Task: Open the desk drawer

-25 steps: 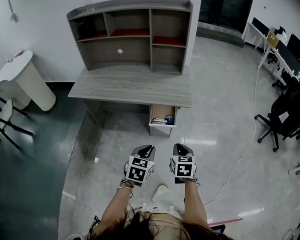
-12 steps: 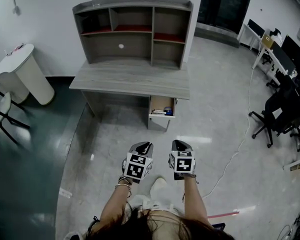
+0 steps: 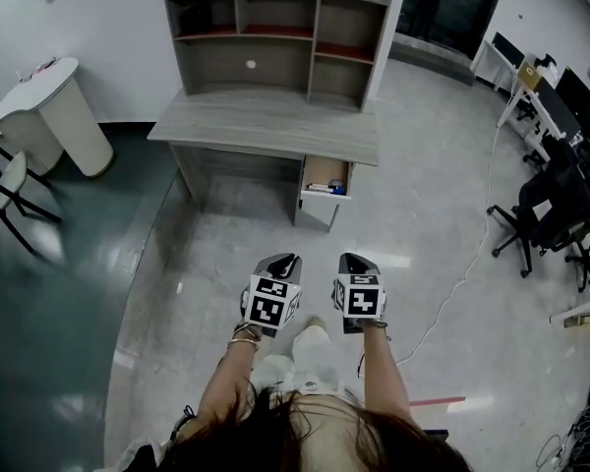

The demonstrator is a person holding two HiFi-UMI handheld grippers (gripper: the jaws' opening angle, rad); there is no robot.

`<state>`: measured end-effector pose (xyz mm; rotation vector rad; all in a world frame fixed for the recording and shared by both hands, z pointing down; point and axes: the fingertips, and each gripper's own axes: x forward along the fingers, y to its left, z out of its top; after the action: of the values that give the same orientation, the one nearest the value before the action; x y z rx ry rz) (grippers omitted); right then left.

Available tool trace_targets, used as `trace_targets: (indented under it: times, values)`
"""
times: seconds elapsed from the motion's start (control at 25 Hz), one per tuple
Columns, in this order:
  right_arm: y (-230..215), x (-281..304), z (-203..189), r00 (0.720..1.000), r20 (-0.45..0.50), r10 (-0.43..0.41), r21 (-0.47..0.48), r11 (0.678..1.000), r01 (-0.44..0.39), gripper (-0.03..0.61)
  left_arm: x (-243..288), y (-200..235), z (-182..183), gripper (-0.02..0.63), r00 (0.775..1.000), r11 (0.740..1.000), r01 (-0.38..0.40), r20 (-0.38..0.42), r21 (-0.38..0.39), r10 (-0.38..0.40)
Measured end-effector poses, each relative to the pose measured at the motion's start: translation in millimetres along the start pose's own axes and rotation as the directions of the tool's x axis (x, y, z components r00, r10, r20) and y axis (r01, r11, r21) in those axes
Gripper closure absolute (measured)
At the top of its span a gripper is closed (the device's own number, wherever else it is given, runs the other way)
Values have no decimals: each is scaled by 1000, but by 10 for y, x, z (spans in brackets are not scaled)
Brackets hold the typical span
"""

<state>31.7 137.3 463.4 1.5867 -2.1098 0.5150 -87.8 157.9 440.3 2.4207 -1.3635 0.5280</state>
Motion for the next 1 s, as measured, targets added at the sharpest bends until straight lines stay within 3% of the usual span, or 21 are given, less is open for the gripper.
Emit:
trace_targets:
  times: [0.32,1.0]
  values:
    - [126,-267,-256,1000,-10,-20,-77,997,19,557,-283,-90,-157,572,999,999,-36,29,13,35]
    - [307,-241,-388,1000,-6,26,-91,996,-27,557,-421,-34,-141,572,995,996,-86,51,24,85]
